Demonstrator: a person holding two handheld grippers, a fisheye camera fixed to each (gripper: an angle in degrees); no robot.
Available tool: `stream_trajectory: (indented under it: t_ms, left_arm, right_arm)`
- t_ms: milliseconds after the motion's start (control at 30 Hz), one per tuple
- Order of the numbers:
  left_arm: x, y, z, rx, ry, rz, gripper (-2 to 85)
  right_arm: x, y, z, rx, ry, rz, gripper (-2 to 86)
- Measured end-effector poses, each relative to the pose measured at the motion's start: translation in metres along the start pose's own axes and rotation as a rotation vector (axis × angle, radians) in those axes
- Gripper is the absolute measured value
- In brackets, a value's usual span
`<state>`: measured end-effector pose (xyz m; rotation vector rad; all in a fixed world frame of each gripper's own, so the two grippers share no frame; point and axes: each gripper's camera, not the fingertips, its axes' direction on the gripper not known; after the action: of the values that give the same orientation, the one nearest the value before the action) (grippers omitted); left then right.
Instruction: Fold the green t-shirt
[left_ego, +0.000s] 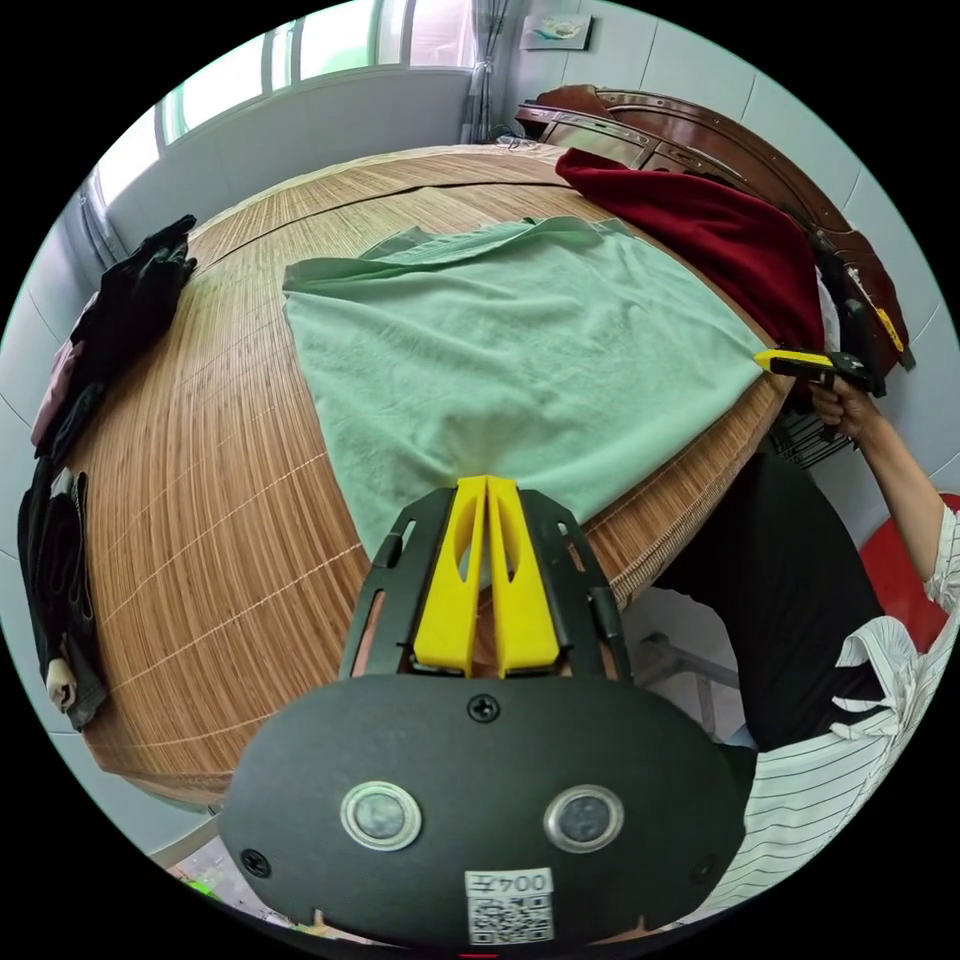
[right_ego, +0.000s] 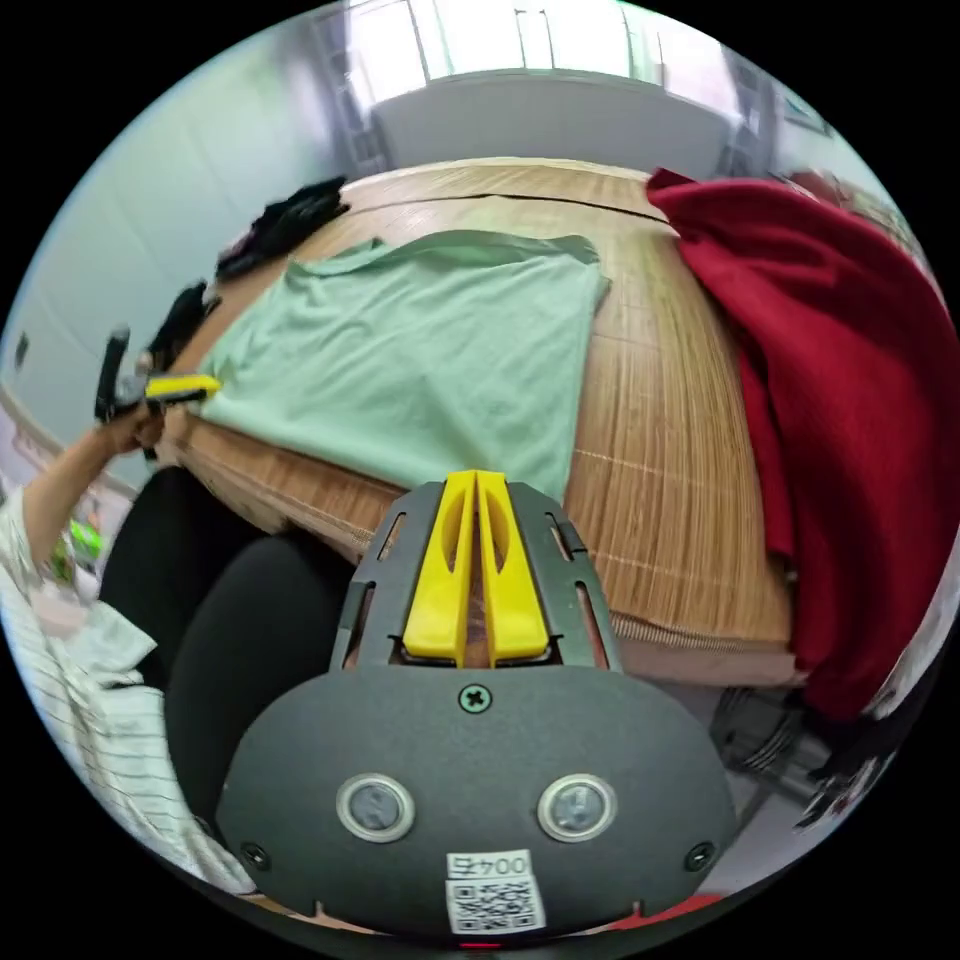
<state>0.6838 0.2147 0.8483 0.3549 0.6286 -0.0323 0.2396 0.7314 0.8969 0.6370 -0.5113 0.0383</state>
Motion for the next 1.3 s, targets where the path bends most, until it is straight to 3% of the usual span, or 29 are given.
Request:
stream_trajectory:
  t_ms: [200, 267, 367, 467, 633, 833, 967, 1033, 1100, 1167, 1300]
  left_arm:
    - [-0.004, -0.009, -0.008, 0.002, 0.054, -0.081, 0.1]
    - [-0.008, -0.011, -0.026, 0.118, 0.09, -0.156, 0.2]
    - [-0.014, -0.022, -0.029, 0.167, 0.053, -0.215, 0.2]
    - [-0.025, -0.028, 0.003, 0.003, 0.003, -0.261, 0.2]
    - [-0.029, -0.032, -0.032, 0.14, 0.033, -0.394, 0.2]
    - [0.007, -0.144, -0.017, 0.114, 0.013, -0.176, 0.2]
    - [0.062, -0.233, 0.021, 0.086, 0.047, 0.004, 0.4]
    - [0.091, -0.262, 0.037, 0.074, -0.078, 0.096, 0.5]
    - [0.133, -0.286, 0.062, 0.03, -0.316, 0.287, 1.0]
    - [0.156, -0.295, 0.078, -0.018, -0.401, 0.407, 1.6]
    - [0.175, -0.311, 0.092, -0.045, -0.39, 0.473, 3.3]
  right_arm:
    - [0.01, -0.002, -0.038, 0.24, -0.254, 0.271, -0.7]
    - [-0.012, -0.027, -0.034, 0.273, -0.29, 0.291, -0.7]
    - [-0.04, -0.064, -0.007, 0.27, -0.342, 0.304, -0.7]
    - [-0.058, -0.099, 0.039, 0.179, -0.377, 0.311, -0.7]
    - [-0.039, -0.133, 0.081, 0.136, -0.419, 0.346, -0.7]
    - [-0.007, -0.124, 0.136, 0.086, -0.472, 0.318, -0.7]
    - [0.021, -0.124, 0.134, 0.205, -0.538, 0.339, -0.7]
    - [0.031, -0.119, 0.136, 0.246, -0.563, 0.379, -0.7]
    - [0.039, -0.114, 0.144, 0.243, -0.619, 0.405, -0.7]
    - [0.047, -0.113, 0.153, 0.225, -0.677, 0.426, -0.7]
    - [0.052, -0.112, 0.154, 0.234, -0.707, 0.403, -0.7]
